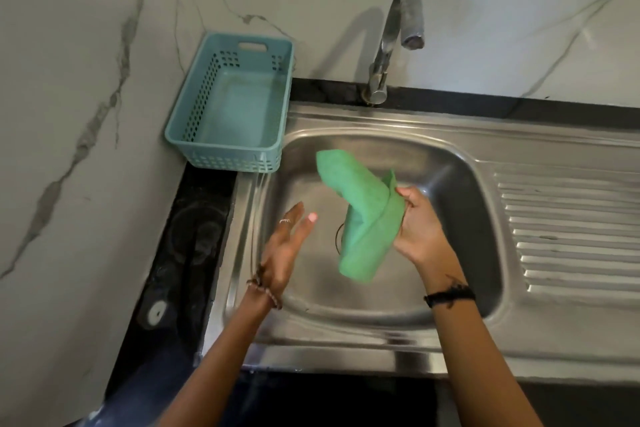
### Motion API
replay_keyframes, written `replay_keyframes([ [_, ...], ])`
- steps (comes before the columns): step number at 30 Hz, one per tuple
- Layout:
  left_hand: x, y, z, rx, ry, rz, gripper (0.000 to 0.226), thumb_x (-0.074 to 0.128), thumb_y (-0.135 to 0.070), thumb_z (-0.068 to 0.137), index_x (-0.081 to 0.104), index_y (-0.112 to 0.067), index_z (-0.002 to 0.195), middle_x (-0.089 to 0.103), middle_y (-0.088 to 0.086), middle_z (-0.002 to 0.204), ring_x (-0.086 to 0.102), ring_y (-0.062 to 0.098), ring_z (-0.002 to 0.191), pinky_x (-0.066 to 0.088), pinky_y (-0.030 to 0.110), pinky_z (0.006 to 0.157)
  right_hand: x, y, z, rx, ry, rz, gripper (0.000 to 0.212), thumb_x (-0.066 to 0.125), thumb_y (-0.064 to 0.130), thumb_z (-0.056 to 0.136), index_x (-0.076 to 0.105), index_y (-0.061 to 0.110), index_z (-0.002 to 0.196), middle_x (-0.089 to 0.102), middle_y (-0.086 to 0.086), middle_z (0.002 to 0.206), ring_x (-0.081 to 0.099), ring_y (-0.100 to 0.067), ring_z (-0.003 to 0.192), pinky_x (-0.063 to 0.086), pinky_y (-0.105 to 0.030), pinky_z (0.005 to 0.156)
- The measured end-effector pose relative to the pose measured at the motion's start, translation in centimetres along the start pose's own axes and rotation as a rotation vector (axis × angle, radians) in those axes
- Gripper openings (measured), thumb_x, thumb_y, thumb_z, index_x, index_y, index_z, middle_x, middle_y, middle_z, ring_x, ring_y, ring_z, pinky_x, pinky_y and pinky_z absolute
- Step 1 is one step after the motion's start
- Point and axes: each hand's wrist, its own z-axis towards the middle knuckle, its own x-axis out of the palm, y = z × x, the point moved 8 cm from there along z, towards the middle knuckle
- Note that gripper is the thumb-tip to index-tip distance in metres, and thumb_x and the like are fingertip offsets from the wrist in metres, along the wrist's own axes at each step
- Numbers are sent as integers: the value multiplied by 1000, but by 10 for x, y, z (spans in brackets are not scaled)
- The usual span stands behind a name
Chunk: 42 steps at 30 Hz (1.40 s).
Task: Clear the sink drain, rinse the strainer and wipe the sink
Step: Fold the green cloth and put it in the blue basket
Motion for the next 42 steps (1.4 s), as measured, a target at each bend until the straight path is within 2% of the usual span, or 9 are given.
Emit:
replay_keyframes([
  [4,26,-13,4,-154,143,-358,15,51,-35,87,64,-30,93,69,-10,100,60,4,98,46,18,80,1,-16,-27,35,6,-77,40,39,22,91,70,4,75,68,-10,60,67,-21,53,58,-28,52],
  [7,24,-17,2,-125,150,-320,10,61,-25,83,68,-20,87,74,-9,80,69,6,77,54,17,61,-5,-23,-38,27,-13,-60,35,36,22,94,64,2,86,67,-10,61,66,-20,52,57,-27,52],
  [16,21,-22,-10,-148,69,-167,5,65,-15,82,67,-11,79,68,10,83,65,27,78,54,37,76,-39,-63,-54,144,-99,-296,22,59,36,87,63,16,96,67,-4,88,64,-20,79,54,-33,62],
  [20,25,-33,-22,-183,102,-213,16,63,-17,83,65,-5,93,65,19,96,62,35,92,50,47,88,-34,-65,-60,142,-21,-417,22,70,20,80,65,10,99,68,-3,90,64,-16,81,56,-24,60],
  [25,42,-84,-41,179,397,-87,43,70,1,69,58,-20,104,67,-1,92,67,12,83,56,25,71,-26,-30,-61,-13,-55,-380,20,42,0,86,61,4,88,62,-8,79,60,-17,69,53,-21,49],
  [31,16,-76,-28,197,-3,2,25,61,9,78,59,-8,97,66,0,83,67,-2,59,52,12,52,-43,-1,-65,6,-78,-248,26,41,5,86,65,6,96,69,-11,81,65,-25,72,54,-33,61],
  [37,24,-69,-19,95,100,39,24,61,9,78,59,-9,94,66,9,96,66,15,75,56,18,58,-35,20,-68,-55,159,-344,25,49,1,87,62,8,107,72,-7,86,70,-19,74,56,-31,64],
  [40,25,-96,-24,254,174,-18,36,59,17,74,61,-4,103,73,-2,85,69,15,78,58,23,63,-27,51,-72,-203,265,-296,36,49,-12,81,62,7,108,73,-8,94,71,-19,81,59,-30,66],
  [42,20,-113,-30,348,134,-62,40,58,18,73,73,-17,84,75,-8,76,70,7,72,58,23,65,-24,68,-74,-255,301,-298,32,52,-13,79,69,10,93,76,-6,88,72,-16,78,58,-25,62],
])
